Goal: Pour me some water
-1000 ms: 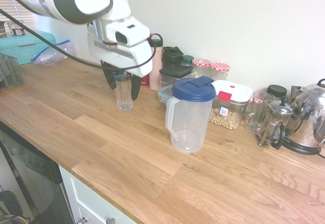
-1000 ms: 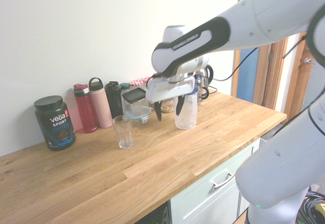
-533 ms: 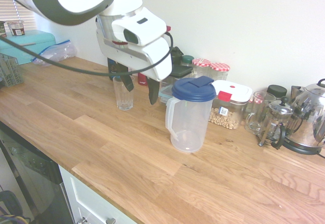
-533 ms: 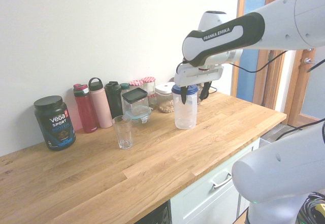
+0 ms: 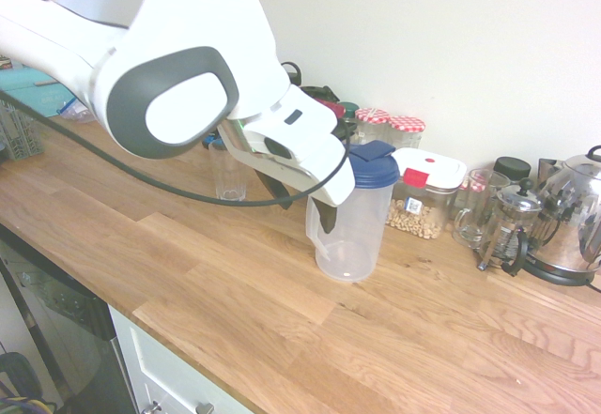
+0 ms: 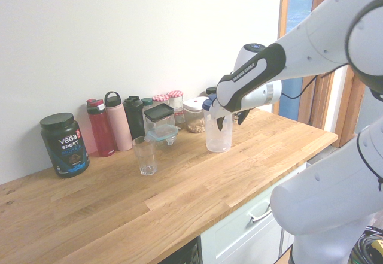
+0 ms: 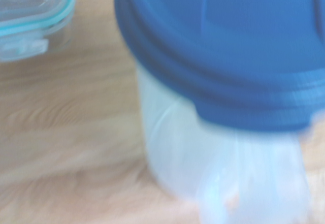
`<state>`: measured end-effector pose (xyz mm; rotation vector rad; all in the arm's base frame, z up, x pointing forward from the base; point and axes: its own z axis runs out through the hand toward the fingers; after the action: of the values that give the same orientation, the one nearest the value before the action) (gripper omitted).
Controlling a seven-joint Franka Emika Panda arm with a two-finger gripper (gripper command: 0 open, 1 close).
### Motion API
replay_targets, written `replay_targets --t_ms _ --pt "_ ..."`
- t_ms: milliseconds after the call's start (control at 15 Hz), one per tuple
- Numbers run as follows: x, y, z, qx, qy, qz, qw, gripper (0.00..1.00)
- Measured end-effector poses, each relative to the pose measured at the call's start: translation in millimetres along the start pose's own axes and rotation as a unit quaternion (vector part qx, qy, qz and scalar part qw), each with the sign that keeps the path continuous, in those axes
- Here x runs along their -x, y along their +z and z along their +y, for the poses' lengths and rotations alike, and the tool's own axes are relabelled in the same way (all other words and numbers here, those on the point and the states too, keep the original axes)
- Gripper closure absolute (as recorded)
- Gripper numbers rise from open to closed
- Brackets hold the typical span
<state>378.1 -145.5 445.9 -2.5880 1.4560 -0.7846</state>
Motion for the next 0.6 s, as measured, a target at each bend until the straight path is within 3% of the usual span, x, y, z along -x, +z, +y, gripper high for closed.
replay_targets --t_ms 600 --pt "-26.6 13.8 -25.3 -0.005 0.005 -0.009 1.000 1.00"
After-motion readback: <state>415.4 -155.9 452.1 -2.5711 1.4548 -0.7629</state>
